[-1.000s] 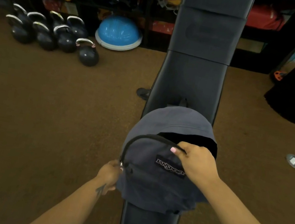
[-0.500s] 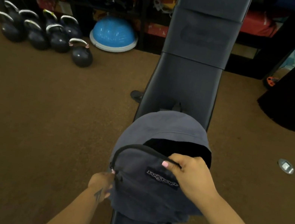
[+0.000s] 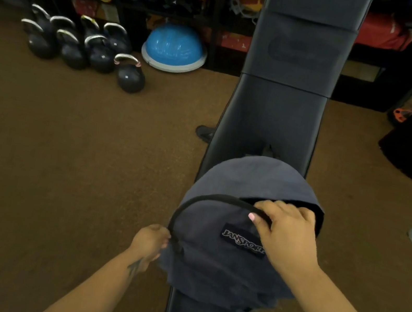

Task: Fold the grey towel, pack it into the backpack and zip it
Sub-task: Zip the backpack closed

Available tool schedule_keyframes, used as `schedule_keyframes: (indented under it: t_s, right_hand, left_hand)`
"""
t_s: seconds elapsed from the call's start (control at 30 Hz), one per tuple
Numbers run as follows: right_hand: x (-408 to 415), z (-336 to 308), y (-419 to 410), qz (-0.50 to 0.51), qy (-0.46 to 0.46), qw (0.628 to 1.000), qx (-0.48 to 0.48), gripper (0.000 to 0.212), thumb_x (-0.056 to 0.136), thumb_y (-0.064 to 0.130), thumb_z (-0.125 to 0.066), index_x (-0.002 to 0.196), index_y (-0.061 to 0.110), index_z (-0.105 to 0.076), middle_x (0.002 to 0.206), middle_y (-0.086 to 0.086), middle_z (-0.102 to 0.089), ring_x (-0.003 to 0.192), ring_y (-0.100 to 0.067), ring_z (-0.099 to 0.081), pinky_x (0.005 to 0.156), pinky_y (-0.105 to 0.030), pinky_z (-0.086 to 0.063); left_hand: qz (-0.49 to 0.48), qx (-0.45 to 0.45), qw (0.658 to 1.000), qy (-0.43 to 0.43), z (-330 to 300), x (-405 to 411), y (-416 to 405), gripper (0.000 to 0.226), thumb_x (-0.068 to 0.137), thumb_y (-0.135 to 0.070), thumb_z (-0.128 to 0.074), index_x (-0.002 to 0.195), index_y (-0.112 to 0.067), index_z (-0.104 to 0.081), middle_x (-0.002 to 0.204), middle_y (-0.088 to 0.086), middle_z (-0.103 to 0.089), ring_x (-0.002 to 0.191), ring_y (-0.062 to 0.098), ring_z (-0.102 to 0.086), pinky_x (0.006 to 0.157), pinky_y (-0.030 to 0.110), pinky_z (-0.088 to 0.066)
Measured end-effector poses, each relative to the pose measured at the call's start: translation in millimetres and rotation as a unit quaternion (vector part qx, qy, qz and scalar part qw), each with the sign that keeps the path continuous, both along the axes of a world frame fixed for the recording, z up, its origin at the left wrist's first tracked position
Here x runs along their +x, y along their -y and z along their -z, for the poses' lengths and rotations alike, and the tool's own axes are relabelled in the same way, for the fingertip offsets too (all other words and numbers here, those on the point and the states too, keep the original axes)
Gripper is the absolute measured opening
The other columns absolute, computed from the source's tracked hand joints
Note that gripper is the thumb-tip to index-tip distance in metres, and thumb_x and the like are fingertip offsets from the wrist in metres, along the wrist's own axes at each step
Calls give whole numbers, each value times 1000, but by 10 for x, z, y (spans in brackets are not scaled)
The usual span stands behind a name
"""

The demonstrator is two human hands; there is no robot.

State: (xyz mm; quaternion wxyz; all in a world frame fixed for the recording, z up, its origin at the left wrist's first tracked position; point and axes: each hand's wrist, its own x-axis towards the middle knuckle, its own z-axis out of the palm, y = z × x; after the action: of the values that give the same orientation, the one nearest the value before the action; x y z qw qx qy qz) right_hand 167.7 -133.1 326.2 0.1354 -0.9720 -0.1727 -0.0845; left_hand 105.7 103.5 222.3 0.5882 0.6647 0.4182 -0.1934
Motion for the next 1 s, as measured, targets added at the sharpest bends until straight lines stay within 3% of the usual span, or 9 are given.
schedule_keyframes:
  t_s: [0.07,0.17,0.23,0.33,0.47,0.63,0.7,0.83,1.0]
  right_hand:
    - [-79,-42,-107,4,57,998,-14,28,76,33,-72,102,26,-65,96,2,-65,91,-24,-60,81,-37,-30]
    - [-298,-67,-446,-128,131,983,5,18,77,31,-64,94,24,-66,85,1,-62,76,-23,-57,69,-36,-40]
    - [-423,113,-725,-241,90,966,2,7,74,28,-65,78,23,-65,68,3,-58,63,-18,-55,58,-32,-42]
    - [-491,425,-1085,-248,-74,965,-42,29,57,24,-82,77,21,-61,64,4,-61,54,-15,-61,46,-24,-46]
    - [-365,664,-1356,-186,-171,963,-95,25,88,12,-55,112,11,-48,107,-12,-61,94,-31,-64,70,-38,-50]
    - [-294,808,-1462,-195,-162,962,-97,19,95,17,-43,109,12,-55,110,-12,-62,98,-33,-63,72,-38,-48]
    - [-285,835,-1465,-185,-125,971,-91,14,91,23,-55,99,15,-63,99,-8,-67,87,-28,-67,64,-33,-48]
    - [-320,896,-1504,-141,-81,985,-62,36,34,36,-92,50,24,-61,48,5,-56,34,-12,-54,32,-16,-34]
    - [-387,977,-1537,-125,-40,991,24,12,57,26,-73,54,25,-61,58,5,-53,38,-13,-53,34,-18,-34]
  left_hand:
    - [31,9,999,14,-142,-15,-55,26,93,-10,-47,68,-16,-49,62,1,-49,54,10,-46,50,20,-32]
    - [65,24,997,17,-294,-2,-135,26,91,-8,-49,66,-15,-51,58,1,-48,43,7,-42,42,17,-28]
    - [83,23,996,12,-356,12,-178,25,90,-7,-50,66,-14,-53,59,3,-48,44,10,-41,43,20,-29]
    - [127,56,990,22,-388,24,-201,27,91,-13,-50,65,-16,-54,60,2,-50,51,13,-43,51,26,-32]
    - [165,100,981,24,-364,12,-242,19,92,-17,-50,74,-14,-58,64,0,-53,59,12,-48,55,25,-37]
    - [229,117,965,46,-240,-48,-390,18,93,-23,-53,77,-16,-58,68,-2,-55,64,11,-49,58,24,-37]
    - [227,82,968,70,-205,-90,-479,10,90,-23,-60,82,-17,-62,73,-5,-59,69,9,-54,61,20,-40]
    - [257,128,954,86,-46,-158,-514,24,77,-18,-75,97,-21,-61,91,-7,-65,85,10,-63,68,14,-44]
    - [263,301,899,178,102,-99,-226,15,85,-6,-59,97,-14,-64,92,0,-67,84,12,-64,68,18,-45]
